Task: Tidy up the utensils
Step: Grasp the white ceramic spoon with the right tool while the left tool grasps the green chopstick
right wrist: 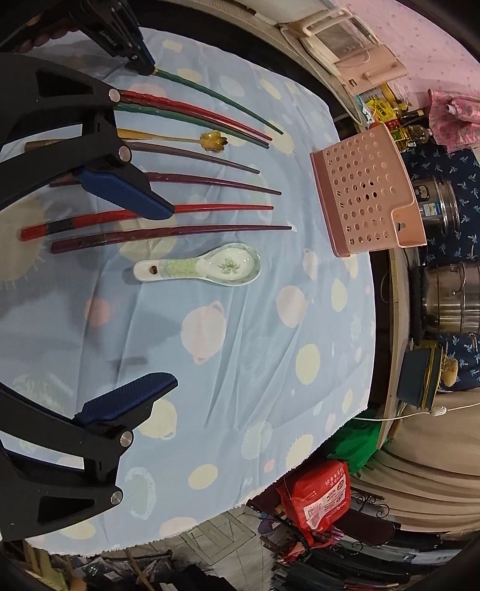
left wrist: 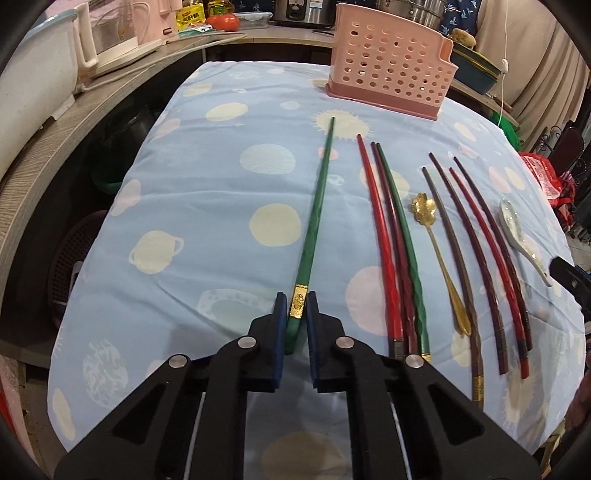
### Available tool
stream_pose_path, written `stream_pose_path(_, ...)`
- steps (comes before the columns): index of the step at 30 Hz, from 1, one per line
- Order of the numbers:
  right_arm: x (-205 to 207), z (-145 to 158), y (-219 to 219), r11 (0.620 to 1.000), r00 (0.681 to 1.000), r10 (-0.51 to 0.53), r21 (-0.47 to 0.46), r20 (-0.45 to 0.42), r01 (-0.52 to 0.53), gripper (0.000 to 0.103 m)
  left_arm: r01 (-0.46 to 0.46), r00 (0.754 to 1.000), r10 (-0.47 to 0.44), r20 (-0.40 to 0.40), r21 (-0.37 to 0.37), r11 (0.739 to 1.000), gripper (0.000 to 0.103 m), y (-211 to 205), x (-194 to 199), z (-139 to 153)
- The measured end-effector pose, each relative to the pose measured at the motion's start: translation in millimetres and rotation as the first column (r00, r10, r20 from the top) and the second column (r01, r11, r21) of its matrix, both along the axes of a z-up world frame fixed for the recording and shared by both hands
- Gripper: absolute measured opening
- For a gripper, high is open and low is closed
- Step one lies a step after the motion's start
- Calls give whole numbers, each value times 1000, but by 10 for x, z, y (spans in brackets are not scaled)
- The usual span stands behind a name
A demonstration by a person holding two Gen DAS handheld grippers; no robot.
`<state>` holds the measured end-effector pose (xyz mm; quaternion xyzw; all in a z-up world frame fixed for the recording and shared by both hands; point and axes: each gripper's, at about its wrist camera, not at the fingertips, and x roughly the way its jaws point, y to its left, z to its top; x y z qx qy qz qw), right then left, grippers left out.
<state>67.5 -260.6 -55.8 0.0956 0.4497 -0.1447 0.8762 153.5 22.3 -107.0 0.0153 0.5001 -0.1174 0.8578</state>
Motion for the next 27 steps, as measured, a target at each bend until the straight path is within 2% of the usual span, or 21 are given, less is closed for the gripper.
stream_pose_path(4, 135, -60, -40, 999, 1000, 7, 38, -2, -6, 60, 11, 1000, -12, -10, -17, 1000, 8, -32, -22, -2)
stream_pose_path(9, 235, -129, -97, 993, 1000, 12, 120, 8, -13, 35, 10, 1000, -10, -20, -25, 1000, 8, -41, -21, -15)
stream_pose_path(11, 251, -151, -116, 990, 1000, 8, 143, 12, -9, 29, 7, 1000, -8, -21, -24, 1000, 8, -41, -21, -16)
stream_pose_path(18, 306, -251, -167, 984, 1000, 9, 178, -4, -8, 16, 5, 1000, -5, -19, -23, 1000, 8, -43, -23, -21)
stream_pose_path(24, 317, -342, -167, 979, 1000, 17, 203, -16, -14, 9, 2, 1000, -2, -15, -20, 1000, 8, -53, -26, -24)
stream_pose_path(27, 314, -354, -172, 978, 1000, 20, 208, -8, -18, 9, 2, 1000, -2, -10, -20, 1000, 8, -53, -24, -29)
